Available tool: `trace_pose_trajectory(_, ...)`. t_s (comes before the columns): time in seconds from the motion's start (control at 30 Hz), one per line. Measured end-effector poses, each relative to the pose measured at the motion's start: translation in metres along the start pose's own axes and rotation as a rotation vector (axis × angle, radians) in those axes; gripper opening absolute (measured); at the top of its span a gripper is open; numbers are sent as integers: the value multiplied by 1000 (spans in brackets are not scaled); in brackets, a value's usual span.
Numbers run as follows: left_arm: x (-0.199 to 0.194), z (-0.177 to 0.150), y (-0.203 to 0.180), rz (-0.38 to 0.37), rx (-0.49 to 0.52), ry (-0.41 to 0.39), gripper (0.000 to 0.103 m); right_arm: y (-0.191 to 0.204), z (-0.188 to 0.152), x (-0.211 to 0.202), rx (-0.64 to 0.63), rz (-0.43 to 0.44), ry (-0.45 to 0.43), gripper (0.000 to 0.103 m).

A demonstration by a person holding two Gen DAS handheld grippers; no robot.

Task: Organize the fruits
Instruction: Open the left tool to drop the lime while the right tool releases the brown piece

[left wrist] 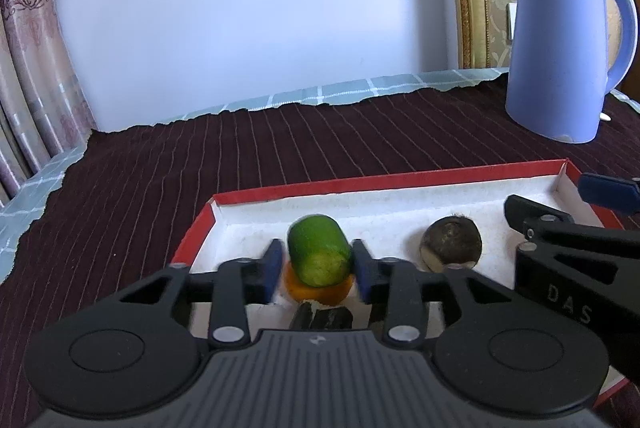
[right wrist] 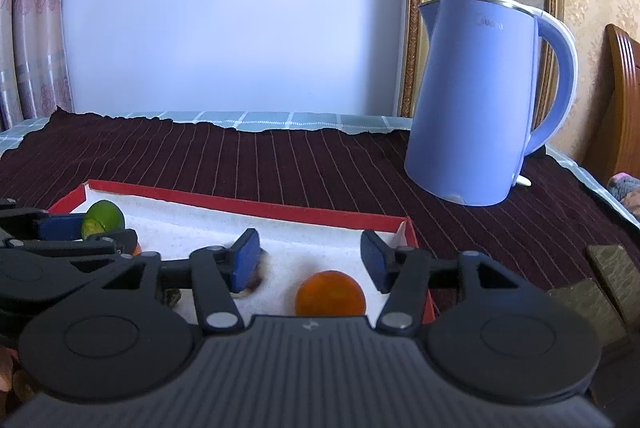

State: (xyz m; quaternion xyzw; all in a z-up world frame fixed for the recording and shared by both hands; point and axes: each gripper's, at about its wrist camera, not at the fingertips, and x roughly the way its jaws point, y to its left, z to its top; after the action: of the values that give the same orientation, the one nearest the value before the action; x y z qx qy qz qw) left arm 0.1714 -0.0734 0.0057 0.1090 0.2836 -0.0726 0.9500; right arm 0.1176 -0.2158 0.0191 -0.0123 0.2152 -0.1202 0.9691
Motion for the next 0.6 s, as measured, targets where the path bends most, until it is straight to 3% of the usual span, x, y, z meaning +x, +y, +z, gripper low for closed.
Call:
trace_pose_trajectory(0.03, -1, 0, 1, 7, -3, -8, 63, 0, -1, 0, -1, -2, 0, 56)
trace_pose_trajectory(0.1, -4, -1, 1, 27, 0, -34, 70, -1, -2, 0, 3, 0, 1, 57)
trace_pose_trajectory(0.6, -21, -9, 11, 7, -8, -30, 71, -3, -9, -15, 18, 2, -19, 68)
